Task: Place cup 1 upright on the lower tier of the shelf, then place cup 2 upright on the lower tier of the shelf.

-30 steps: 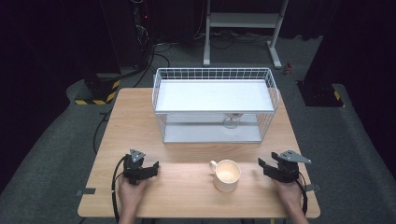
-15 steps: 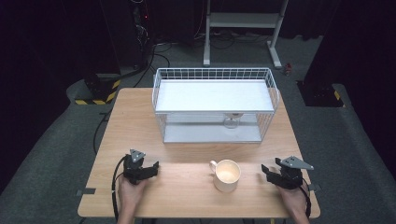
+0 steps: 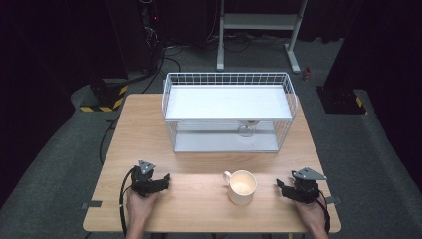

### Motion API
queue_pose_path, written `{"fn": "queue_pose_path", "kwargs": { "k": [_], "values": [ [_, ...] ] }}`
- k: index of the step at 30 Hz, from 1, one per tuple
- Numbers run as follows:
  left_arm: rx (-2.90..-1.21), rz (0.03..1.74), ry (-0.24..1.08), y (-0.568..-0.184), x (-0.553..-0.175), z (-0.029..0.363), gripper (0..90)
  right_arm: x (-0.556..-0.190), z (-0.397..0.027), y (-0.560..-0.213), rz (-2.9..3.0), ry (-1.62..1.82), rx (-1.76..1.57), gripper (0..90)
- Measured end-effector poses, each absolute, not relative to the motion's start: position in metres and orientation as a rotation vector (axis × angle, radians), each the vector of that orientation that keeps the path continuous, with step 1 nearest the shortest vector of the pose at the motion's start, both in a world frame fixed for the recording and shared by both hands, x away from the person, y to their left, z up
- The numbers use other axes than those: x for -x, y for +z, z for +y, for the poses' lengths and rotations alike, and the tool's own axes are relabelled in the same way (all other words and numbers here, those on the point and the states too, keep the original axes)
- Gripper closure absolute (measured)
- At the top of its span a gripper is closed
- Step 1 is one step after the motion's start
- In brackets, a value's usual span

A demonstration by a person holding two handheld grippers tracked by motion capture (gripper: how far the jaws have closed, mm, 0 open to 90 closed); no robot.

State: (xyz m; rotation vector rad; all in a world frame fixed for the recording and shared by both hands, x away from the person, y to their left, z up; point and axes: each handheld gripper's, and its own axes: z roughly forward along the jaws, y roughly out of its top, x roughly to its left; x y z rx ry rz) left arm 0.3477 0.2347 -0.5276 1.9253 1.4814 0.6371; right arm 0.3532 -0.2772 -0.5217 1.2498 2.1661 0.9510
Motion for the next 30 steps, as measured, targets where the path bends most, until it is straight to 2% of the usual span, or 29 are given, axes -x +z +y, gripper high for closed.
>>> {"fn": "queue_pose_path", "kwargs": {
  "k": [11, 30],
  "values": [
    [-1.946, 1.434, 0.591, -0.524, -0.340, 0.224, 14.4, -0.360, -0.278, -0.523, 2.205, 0.925, -1.300, 25.7],
    [-1.962, 1.283, 0.554, -0.514, -0.322, 0.198, 14.4, -0.360, -0.278, -0.523, 2.204, 0.924, -1.306, 25.5]
  ]
}}
